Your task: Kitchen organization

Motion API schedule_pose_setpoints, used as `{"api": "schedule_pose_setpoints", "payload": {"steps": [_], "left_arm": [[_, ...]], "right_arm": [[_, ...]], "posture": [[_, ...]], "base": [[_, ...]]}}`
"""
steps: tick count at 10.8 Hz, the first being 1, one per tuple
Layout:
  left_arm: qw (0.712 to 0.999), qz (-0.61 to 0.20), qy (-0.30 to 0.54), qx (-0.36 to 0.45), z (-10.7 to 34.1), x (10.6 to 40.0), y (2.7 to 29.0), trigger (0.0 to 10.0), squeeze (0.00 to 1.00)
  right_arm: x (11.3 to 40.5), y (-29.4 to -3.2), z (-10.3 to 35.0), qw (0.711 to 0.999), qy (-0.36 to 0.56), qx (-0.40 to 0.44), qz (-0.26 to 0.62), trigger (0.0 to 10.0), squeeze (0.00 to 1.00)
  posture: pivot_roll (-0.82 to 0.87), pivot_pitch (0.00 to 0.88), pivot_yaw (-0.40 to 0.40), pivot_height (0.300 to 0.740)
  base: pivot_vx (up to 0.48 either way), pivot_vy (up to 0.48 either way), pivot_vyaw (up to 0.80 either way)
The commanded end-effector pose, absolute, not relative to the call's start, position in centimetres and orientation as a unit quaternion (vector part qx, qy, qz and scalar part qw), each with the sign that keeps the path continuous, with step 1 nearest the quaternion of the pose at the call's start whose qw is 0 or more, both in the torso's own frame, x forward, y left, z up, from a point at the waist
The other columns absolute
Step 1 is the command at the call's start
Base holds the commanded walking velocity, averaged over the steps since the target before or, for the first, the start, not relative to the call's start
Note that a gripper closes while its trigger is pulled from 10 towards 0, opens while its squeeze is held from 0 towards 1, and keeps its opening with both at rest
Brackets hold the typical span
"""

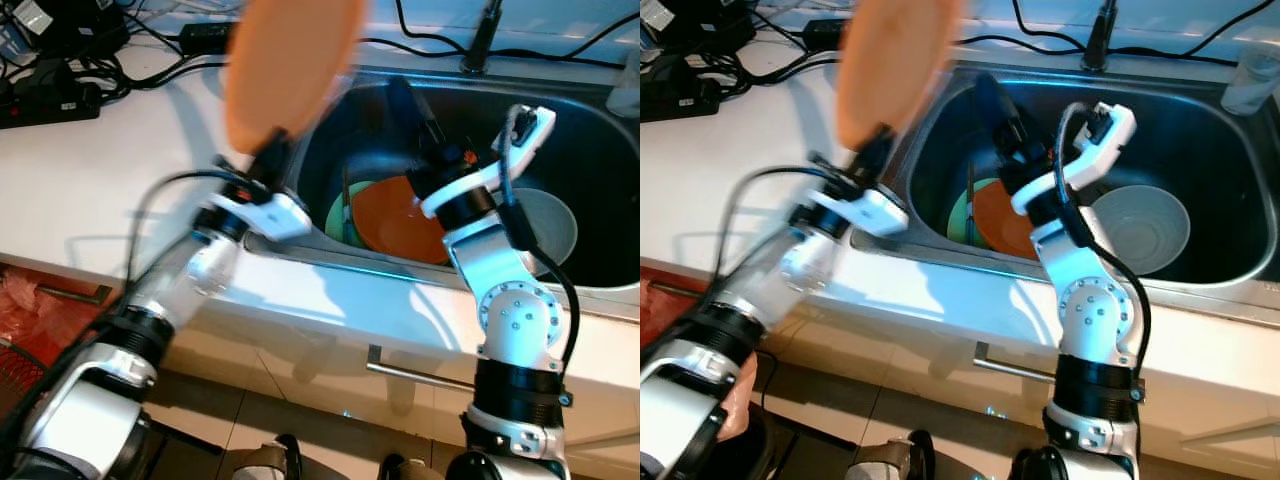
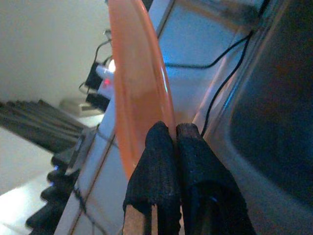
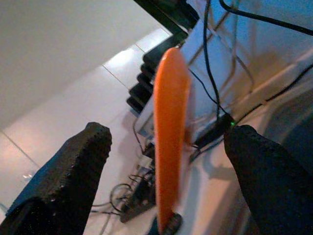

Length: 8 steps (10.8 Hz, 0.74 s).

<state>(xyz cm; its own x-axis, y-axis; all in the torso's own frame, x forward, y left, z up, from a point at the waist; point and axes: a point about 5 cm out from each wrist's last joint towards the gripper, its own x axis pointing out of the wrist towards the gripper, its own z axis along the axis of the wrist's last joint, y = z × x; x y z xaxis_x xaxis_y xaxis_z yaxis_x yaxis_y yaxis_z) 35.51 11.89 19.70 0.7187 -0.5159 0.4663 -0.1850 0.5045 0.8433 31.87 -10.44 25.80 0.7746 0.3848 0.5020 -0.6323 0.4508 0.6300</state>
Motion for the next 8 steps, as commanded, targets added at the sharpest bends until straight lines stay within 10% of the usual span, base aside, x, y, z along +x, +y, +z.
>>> {"api": "schedule_pose_setpoints", "payload": {"steps": [1, 8], "left_arm": [[0.787, -0.124, -0.358, 0.486, 18.8, 35.0, 11.1, 0.0, 0.0], [0.78, -0.133, -0.39, 0.471, 19.6, 34.2, 8.7, 0.0, 0.0]], "right_arm": [[31.9, -10.0, 26.6, 0.825, -0.16, 0.439, 0.319, 10.0, 0.0], [32.7, -7.9, 26.4, 0.83, -0.14, 0.408, 0.353, 10.0, 0.0]], "posture": [[0.01, 0.147, 0.053, 0.74], [0.01, 0.15, 0.036, 0.74]], "base": [[0.0, 0.0, 0.0], [0.0, 0.0, 0.0]]}}
